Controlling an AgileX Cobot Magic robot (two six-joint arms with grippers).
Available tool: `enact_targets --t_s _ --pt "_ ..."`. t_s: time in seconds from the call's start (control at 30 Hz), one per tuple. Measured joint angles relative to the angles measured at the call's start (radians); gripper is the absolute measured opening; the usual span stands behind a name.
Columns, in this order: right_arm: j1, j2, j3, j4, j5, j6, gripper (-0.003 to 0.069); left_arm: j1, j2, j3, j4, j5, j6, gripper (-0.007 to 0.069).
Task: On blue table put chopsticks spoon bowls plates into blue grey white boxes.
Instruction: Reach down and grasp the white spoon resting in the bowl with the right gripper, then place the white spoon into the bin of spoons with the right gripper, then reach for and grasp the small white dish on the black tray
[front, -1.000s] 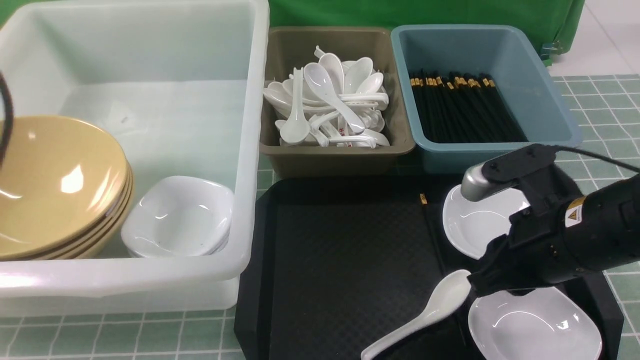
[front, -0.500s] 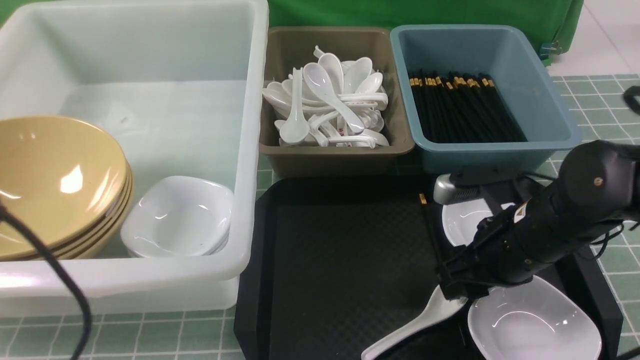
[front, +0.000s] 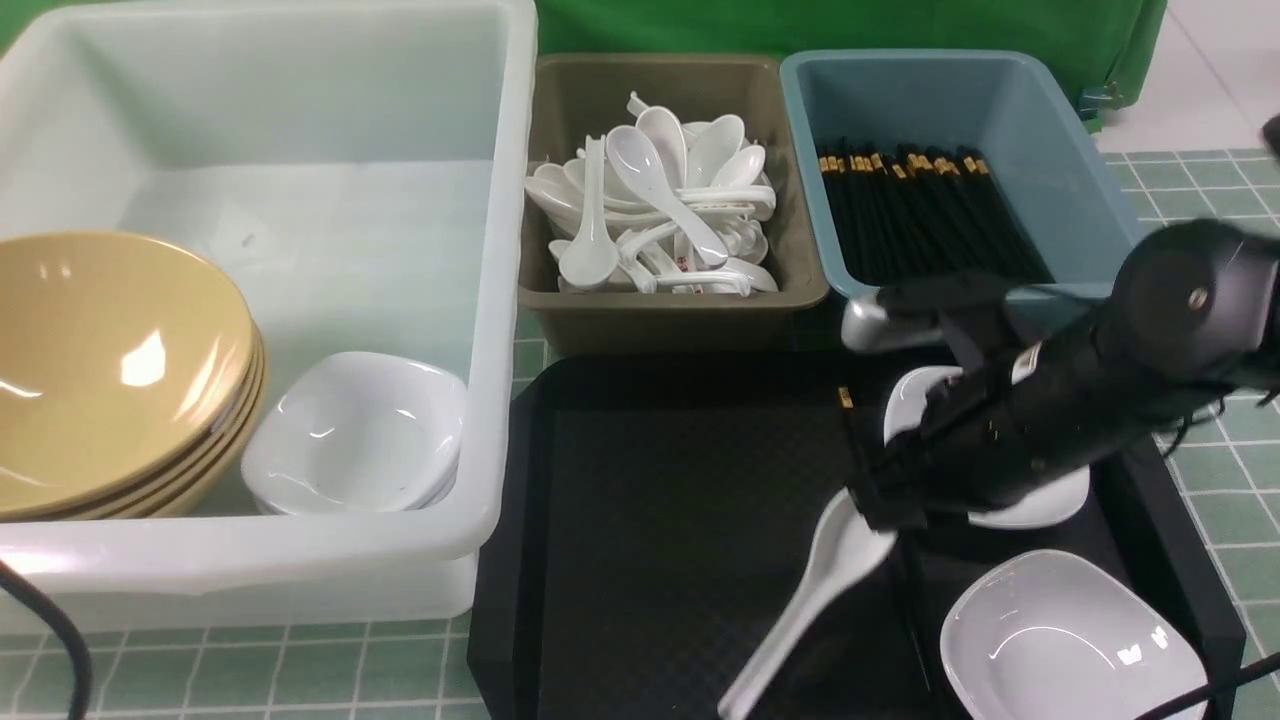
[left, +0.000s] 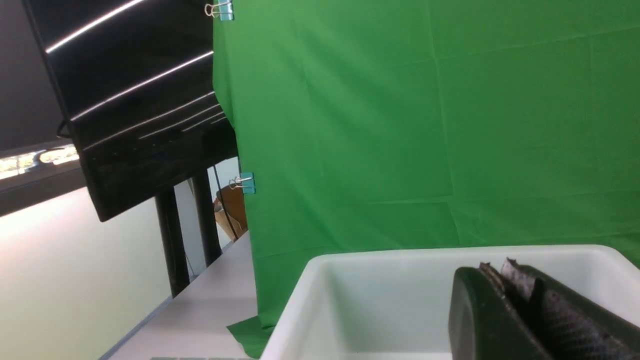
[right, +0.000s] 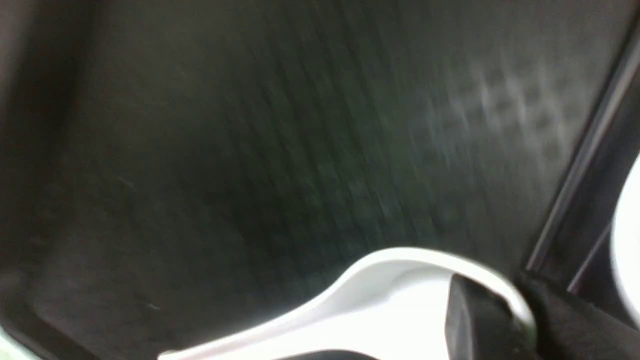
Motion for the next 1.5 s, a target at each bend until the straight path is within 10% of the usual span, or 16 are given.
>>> enact_targets --t_s 0.9,1.2,1.5 --pt "-0.002 0.736 -1.115 0.029 -0.321 -0.210 0.0152 0.000 0.000 0.033 -0.045 -0.014 0.000 0.0003" --pt "-0.063 0.661 -1.120 0.019 -0.094 -0.216 0.0407 0.000 0.000 0.035 -0.045 -0.035 0.000 0.0003" --pt "-0.164 0.364 -1.125 -0.115 0.259 -0.095 0.0430 0.000 -0.018 0.035 -0.046 -0.037 -0.066 0.0003"
